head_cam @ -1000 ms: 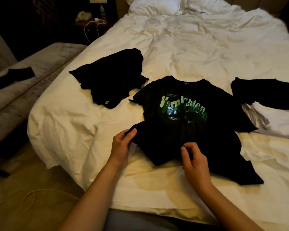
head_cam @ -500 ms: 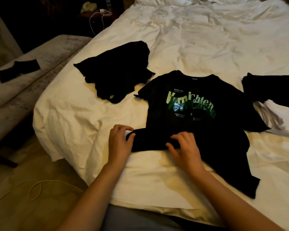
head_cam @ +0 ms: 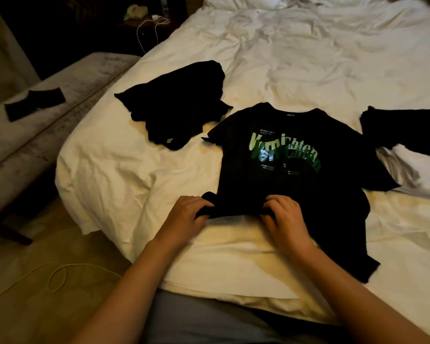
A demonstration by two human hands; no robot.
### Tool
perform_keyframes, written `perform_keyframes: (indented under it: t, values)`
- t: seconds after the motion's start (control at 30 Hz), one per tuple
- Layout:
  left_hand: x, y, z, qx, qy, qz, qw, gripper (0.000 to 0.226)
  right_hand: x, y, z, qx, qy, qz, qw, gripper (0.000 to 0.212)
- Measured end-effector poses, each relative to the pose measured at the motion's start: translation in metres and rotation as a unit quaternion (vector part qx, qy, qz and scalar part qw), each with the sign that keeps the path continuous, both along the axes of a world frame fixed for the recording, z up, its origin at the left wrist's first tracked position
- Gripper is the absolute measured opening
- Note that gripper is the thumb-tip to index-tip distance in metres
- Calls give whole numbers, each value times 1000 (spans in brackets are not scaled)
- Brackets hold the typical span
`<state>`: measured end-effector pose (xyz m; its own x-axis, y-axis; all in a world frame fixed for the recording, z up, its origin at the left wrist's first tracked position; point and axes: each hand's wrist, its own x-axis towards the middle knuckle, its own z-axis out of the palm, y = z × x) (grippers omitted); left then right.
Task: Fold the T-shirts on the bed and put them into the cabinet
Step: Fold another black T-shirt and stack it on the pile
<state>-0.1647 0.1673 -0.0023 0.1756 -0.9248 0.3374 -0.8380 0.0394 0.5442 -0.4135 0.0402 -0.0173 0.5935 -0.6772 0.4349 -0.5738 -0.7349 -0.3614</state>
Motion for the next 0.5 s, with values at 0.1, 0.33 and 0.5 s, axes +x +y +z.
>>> perform_keyframes:
  t: [0.1,0.33,0.5]
  values:
    - [-2,5,9,46,8,-32,998,20,-14,14,20,-35,-40,17,998,17]
    - [-4,24,33,105,-34,-126,986,22,-24,70,35,120,17,71,990,19]
    - [5,48,26,192,-52,-107,974,26,-28,84,18,200,93,119,968,24]
